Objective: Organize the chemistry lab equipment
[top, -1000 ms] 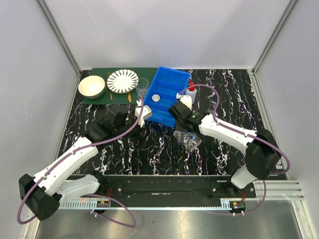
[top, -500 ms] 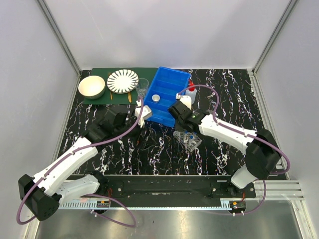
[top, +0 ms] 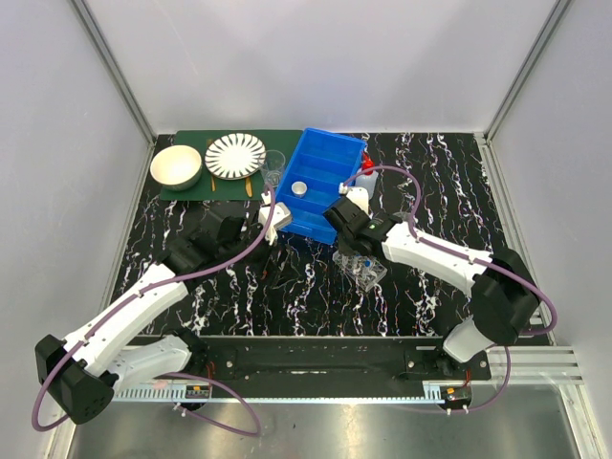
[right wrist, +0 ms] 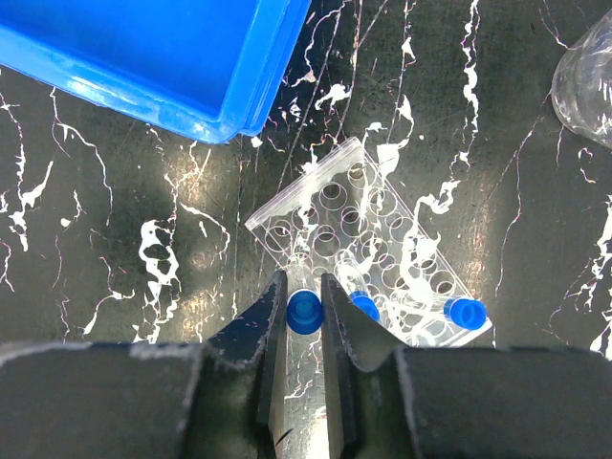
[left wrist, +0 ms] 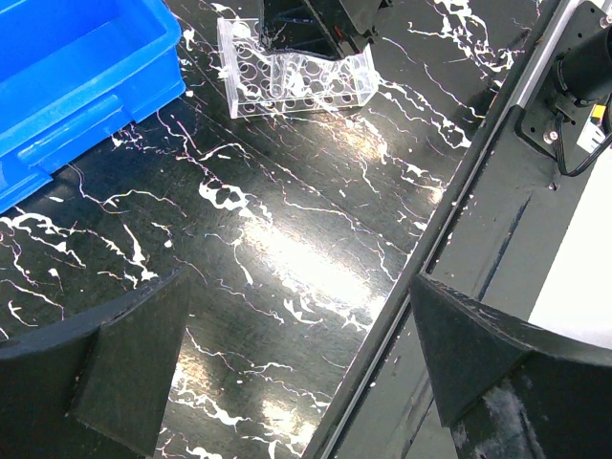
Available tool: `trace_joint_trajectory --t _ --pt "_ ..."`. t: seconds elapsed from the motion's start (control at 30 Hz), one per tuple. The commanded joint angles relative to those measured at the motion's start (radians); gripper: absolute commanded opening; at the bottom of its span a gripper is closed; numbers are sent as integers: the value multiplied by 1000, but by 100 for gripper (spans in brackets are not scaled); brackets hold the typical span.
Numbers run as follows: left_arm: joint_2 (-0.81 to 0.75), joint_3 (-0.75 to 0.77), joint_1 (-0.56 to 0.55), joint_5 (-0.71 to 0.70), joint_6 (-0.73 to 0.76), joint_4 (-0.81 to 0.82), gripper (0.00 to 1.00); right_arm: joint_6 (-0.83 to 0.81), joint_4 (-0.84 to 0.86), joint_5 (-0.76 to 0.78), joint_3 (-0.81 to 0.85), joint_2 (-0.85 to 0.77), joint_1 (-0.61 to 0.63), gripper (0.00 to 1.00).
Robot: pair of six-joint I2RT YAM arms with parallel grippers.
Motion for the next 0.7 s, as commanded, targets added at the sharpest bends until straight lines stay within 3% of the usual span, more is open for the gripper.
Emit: trace_joint_trajectory --t 0.0,0.67 --pt "-14 4 -4 -14 -10 23 99 14 22 26 -6 -36 -6 0" --pt "-5 4 -6 -11 -9 23 99 14 77 40 -55 -2 -6 0"
